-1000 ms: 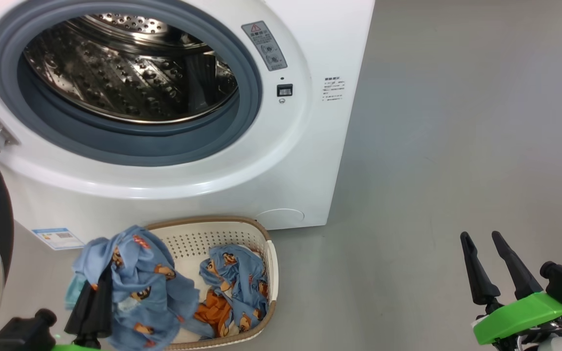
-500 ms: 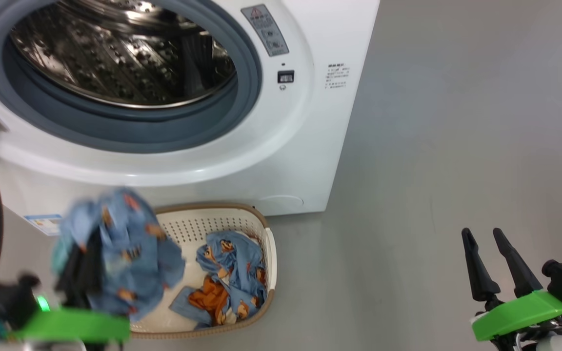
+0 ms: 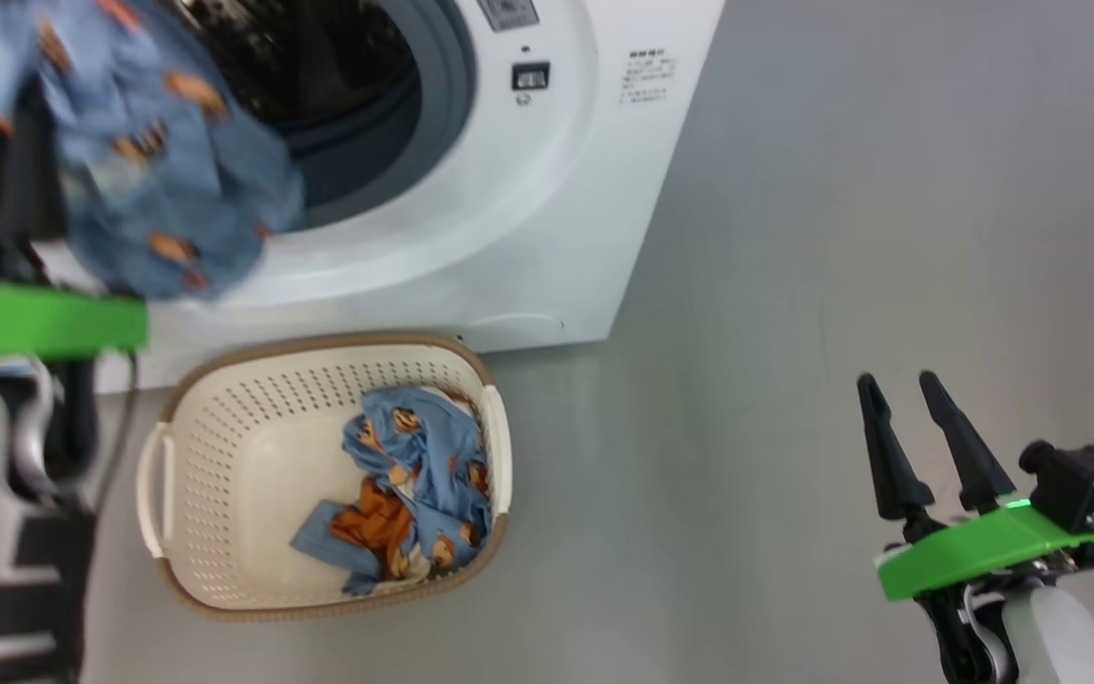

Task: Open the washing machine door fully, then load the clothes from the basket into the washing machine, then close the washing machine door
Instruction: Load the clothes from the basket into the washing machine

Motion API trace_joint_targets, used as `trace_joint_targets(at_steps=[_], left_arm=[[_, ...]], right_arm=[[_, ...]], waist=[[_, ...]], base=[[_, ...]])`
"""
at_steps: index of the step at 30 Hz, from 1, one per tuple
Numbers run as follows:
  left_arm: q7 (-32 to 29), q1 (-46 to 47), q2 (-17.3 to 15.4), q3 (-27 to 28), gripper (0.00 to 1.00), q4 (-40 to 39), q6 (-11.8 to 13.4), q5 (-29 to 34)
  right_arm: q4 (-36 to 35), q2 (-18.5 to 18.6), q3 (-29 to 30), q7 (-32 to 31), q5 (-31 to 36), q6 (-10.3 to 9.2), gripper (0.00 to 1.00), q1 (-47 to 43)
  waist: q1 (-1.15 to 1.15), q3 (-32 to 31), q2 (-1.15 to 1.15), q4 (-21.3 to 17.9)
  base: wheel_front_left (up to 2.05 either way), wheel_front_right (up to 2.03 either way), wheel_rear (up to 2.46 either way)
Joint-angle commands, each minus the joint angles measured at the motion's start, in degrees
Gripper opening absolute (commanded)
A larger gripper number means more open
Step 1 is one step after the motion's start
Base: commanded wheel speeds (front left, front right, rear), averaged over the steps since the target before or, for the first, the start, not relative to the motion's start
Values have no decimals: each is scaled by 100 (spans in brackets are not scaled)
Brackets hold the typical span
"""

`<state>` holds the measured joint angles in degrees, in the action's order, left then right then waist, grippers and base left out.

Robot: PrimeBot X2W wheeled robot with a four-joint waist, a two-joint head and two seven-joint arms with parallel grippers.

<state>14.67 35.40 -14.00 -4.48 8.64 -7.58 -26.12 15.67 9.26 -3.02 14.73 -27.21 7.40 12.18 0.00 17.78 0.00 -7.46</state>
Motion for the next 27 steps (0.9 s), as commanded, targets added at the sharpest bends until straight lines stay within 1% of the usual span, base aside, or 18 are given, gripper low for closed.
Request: trace_joint_targets(at_steps=[1,4,5,12,16,23,27], left_arm=[[33,471,-290,260,0,86,9,13],[33,867,-344,258,0,511,9,66],[33,867,-344,258,0,511,9,66],[33,1554,-486,160,0,1770,9,236],[33,1918,-480,109,0,2416,9,272],[33,2621,-492,-454,0,3617,9,89],[33,3060,-583,-807,0,4232,9,-66]], right_arm=[[-164,-1,-157,27,83,9,100,149],[-195,-47,-167,27,95,9,100,256],[-195,-47,-167,27,95,9,100,256],[-213,-161,-297,27,148,9,100,459],[-217,-193,-333,27,160,9,100,536],[-204,-266,-368,27,175,9,100,605],[-201,-331,-426,27,176,9,100,632]], waist=[[0,307,0,-194],[0,483,0,-254],[0,483,0,-254],[0,786,0,-398],[0,922,0,-434],[0,1109,0,-459],[0,1177,0,-519]], base=[[0,0,0],[0,0,0],[0,0,0],[0,0,0],[0,0,0],[0,0,0],[0,0,0]])
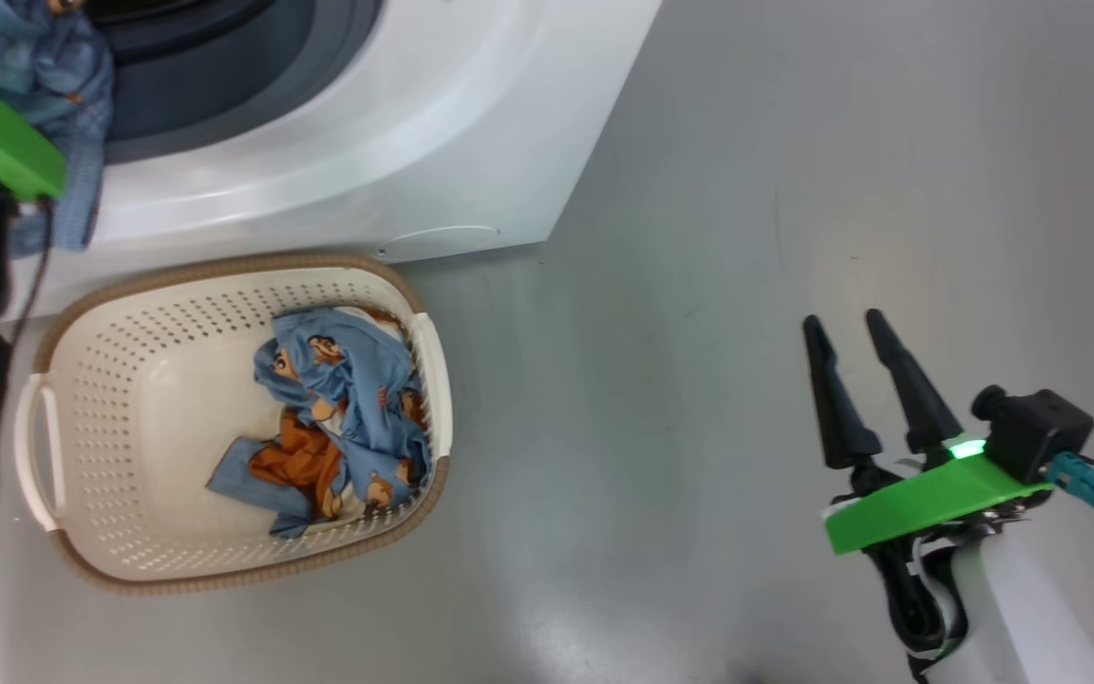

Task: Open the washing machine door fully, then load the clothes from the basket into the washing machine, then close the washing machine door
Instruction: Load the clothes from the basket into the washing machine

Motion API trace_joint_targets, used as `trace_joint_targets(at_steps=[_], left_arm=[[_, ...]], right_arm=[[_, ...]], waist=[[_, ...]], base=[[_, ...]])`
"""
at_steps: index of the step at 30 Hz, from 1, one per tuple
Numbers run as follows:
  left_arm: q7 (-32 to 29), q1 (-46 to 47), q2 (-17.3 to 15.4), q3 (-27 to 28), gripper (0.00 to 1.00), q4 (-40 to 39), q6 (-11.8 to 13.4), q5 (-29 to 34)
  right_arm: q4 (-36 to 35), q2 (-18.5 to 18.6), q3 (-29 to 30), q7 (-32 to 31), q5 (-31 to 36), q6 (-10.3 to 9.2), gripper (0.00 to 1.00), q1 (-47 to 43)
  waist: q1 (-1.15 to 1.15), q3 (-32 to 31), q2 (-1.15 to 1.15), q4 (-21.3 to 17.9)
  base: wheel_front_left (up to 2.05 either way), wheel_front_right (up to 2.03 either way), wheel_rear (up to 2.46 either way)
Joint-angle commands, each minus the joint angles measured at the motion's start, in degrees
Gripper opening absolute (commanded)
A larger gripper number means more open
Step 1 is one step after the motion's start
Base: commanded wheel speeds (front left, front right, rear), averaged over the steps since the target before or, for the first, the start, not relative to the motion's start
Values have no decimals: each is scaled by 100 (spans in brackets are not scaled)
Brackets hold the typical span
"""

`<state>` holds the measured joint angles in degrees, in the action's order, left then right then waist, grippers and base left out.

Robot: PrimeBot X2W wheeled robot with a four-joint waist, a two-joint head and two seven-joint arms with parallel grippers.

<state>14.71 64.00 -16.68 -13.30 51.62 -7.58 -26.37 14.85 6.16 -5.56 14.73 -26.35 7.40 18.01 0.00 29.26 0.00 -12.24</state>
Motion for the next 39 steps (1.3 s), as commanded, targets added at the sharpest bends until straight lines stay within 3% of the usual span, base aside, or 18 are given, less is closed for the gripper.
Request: trace_joint_targets(at_steps=[1,6,11,22,26,27,28,29,39], left_arm=[[29,290,-337,23,0,38,9,-89],[29,692,-468,-314,0,344,9,-176],[29,983,-561,-294,0,206,9,-294],[29,825,-571,538,0,-1577,9,-13],[29,665,-522,696,0,-1806,9,77],[29,628,-513,748,17,-1836,9,104],[29,571,-488,775,43,-1775,9,104],[29,519,-475,739,100,-1635,9,103],[29,533,-507,328,100,-674,9,-7]], right_arm=[[-117,-39,-196,27,90,9,100,56],[-107,-106,-301,27,71,9,100,73],[-114,-167,-341,27,46,9,100,104],[-176,-258,-374,27,39,9,100,225],[-184,-274,-390,27,42,9,100,254],[-187,-278,-389,27,43,9,100,261],[-185,-282,-388,27,44,9,100,264],[-180,-286,-388,27,46,9,100,264],[-150,-308,-376,27,53,9,100,255]], waist=[[0,35,0,-65],[0,101,0,-183],[0,188,0,-279],[0,431,0,-400],[0,468,0,-409],[0,476,0,-409],[0,475,0,-406],[0,472,0,-401],[0,429,0,-328]], base=[[0,0,0],[0,0,0],[0,0,0],[0,0,0],[0,0,0],[0,0,0],[0,0,0],[0,0,0],[0,0,0]])
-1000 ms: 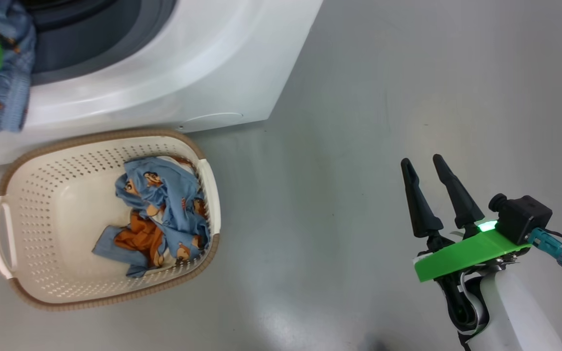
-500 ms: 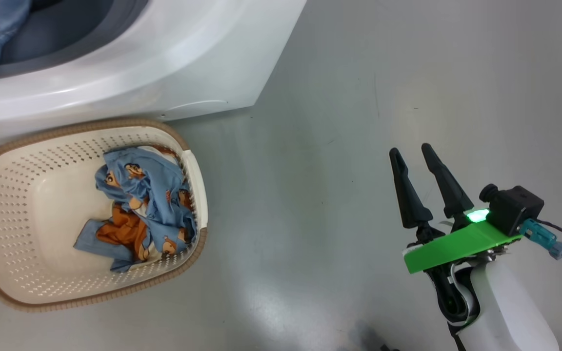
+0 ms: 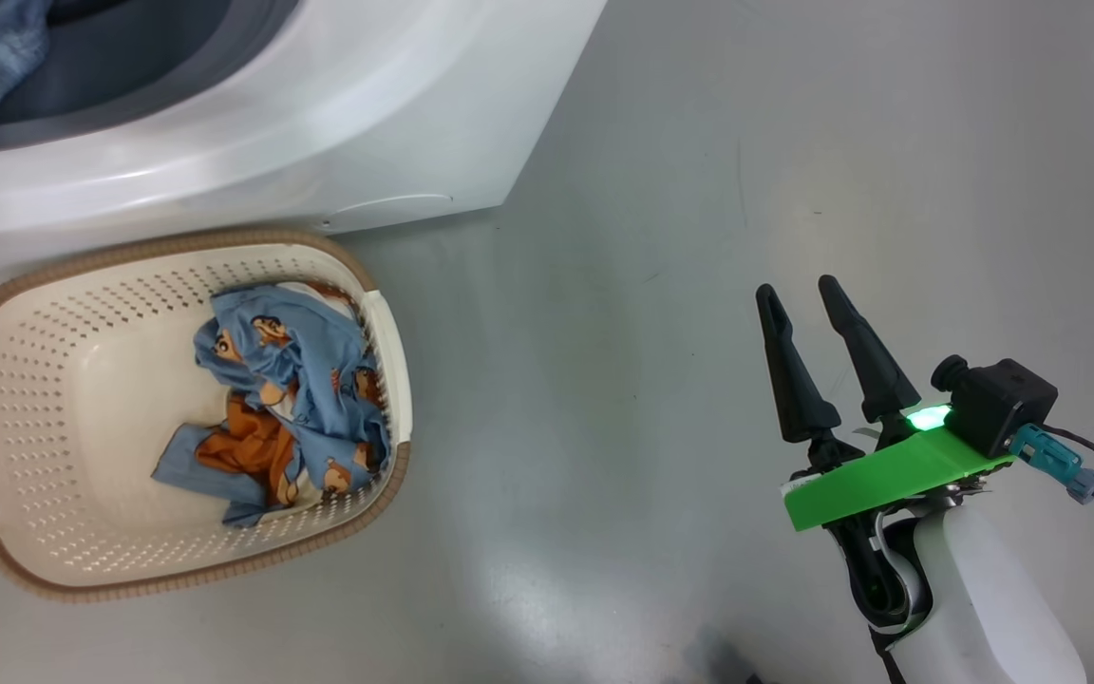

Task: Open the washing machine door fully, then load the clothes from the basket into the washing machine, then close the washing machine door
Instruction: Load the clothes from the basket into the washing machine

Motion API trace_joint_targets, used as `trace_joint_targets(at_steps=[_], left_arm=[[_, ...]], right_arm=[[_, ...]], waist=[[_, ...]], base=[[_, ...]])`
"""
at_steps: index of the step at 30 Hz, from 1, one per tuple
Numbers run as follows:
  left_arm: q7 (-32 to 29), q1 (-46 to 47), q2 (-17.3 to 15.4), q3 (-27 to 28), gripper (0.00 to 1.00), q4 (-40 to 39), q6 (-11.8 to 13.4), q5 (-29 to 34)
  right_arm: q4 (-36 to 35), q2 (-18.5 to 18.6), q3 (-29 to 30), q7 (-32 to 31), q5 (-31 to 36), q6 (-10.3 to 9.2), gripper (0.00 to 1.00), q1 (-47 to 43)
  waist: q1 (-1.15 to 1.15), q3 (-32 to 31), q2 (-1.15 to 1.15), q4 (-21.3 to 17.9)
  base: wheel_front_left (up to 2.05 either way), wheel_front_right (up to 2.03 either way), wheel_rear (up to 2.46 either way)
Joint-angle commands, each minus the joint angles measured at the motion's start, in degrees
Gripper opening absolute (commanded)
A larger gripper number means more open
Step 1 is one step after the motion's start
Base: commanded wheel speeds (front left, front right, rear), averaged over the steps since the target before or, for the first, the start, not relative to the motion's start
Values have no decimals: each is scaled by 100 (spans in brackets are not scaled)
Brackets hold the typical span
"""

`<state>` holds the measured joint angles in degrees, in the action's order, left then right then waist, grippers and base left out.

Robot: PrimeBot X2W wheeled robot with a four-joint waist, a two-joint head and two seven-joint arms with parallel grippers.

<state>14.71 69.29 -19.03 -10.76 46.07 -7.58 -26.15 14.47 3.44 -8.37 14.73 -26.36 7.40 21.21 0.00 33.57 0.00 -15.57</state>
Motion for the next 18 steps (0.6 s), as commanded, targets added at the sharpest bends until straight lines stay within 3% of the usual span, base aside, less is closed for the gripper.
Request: trace_joint_targets(at_steps=[1,18], left_arm=[[29,-5,-268,68,100,-96,9,-62],[29,-927,68,233,100,-641,9,-75]], right_arm=[[-115,-37,-91,27,58,9,100,-60],[-146,42,80,27,127,9,100,-38]], waist=[[0,-2,0,15],[0,-124,0,341]], base=[[0,0,0],[0,0,0]])
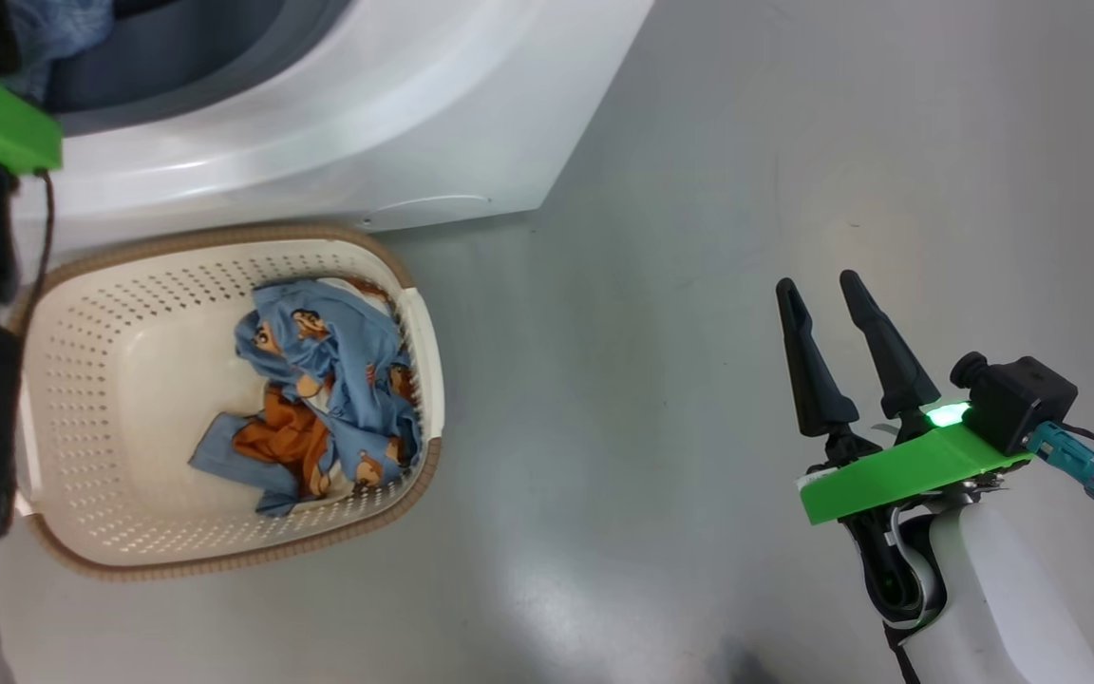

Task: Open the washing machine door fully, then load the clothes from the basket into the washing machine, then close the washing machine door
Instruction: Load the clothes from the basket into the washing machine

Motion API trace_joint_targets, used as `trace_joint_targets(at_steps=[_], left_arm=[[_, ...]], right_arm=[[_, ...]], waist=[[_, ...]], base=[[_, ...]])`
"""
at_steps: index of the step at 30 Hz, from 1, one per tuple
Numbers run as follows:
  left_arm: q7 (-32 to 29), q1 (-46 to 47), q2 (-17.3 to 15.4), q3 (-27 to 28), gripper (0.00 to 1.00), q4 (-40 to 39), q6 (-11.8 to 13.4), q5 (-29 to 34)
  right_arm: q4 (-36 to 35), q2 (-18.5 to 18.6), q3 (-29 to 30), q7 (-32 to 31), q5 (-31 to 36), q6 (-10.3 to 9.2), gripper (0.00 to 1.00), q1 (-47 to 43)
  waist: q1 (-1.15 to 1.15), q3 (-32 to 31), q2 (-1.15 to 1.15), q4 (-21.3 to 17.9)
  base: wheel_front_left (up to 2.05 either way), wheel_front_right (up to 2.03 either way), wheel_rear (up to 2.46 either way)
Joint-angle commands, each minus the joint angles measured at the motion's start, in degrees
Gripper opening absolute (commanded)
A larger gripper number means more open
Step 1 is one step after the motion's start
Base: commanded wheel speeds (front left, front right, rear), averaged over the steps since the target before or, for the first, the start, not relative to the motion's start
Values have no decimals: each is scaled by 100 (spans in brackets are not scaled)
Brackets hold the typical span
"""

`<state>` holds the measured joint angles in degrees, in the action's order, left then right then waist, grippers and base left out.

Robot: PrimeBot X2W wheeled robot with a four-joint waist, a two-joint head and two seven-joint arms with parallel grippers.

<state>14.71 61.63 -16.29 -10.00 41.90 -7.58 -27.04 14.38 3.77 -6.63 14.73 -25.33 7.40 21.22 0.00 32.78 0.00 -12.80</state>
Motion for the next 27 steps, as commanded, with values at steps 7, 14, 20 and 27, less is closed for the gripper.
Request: trace_joint_targets(at_steps=[7,14,20,27], left_arm=[[29,-894,-76,317,100,-735,9,198],[29,-1620,35,565,100,-1264,9,368],[29,-2340,136,728,100,-1699,9,501],[29,-3118,156,923,100,-2156,9,528]], right_arm=[[-165,89,10,27,40,9,100,-79],[-210,163,125,27,63,9,100,-126],[-233,234,216,27,77,9,100,-200],[-207,304,240,27,71,9,100,-281]], waist=[[0,-129,0,239],[0,-171,0,407],[0,-245,0,550],[0,-407,0,638]], base=[[0,0,0],[0,0,0],[0,0,0],[0,0,0]])
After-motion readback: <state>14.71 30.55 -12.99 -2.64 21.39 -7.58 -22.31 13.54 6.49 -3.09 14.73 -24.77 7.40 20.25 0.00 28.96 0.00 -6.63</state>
